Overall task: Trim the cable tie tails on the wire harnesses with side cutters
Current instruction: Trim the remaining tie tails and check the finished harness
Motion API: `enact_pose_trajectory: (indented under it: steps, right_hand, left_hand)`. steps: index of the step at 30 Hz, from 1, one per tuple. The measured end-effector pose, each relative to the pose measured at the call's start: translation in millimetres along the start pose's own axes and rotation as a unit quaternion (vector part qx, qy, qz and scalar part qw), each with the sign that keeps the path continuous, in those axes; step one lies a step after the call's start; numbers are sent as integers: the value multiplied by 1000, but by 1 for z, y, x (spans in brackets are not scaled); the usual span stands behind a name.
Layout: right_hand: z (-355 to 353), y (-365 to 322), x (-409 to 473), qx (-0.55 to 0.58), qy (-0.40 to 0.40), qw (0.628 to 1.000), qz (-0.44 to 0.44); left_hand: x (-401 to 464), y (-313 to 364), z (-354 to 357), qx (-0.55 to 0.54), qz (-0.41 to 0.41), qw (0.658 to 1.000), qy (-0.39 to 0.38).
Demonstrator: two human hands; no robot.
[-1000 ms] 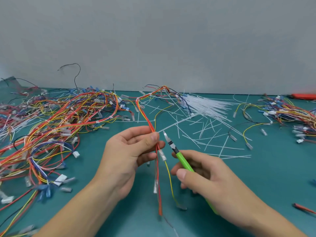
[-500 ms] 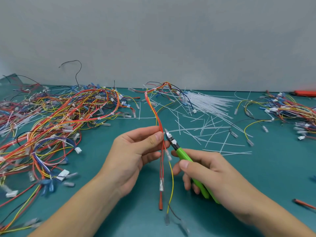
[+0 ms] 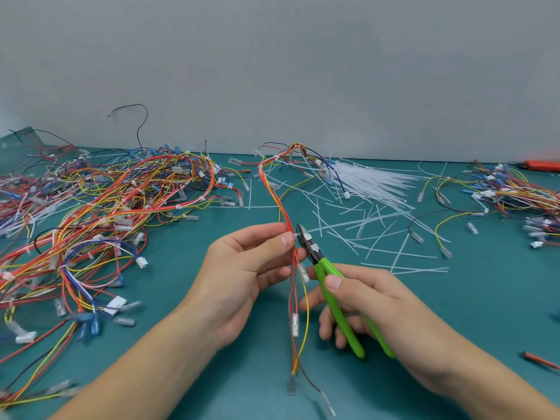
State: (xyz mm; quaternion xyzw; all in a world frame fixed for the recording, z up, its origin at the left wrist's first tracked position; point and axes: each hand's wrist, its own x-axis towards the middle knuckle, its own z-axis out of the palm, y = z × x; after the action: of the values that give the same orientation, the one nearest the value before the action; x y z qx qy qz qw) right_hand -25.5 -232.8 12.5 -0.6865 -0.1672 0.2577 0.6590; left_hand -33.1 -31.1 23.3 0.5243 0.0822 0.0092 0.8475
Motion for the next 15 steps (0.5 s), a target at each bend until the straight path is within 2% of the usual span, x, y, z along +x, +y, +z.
enact_pose_trajectory:
  steps: [12,15]
  right_hand:
    - [1,-1,1,-41,11,999,1]
    - [3,0,1,-21,36,999,-4]
  left_hand:
    - [1,-3,-2,11,-12,1000,3]
    - [1,-5,-1,13,-23,1000,-4]
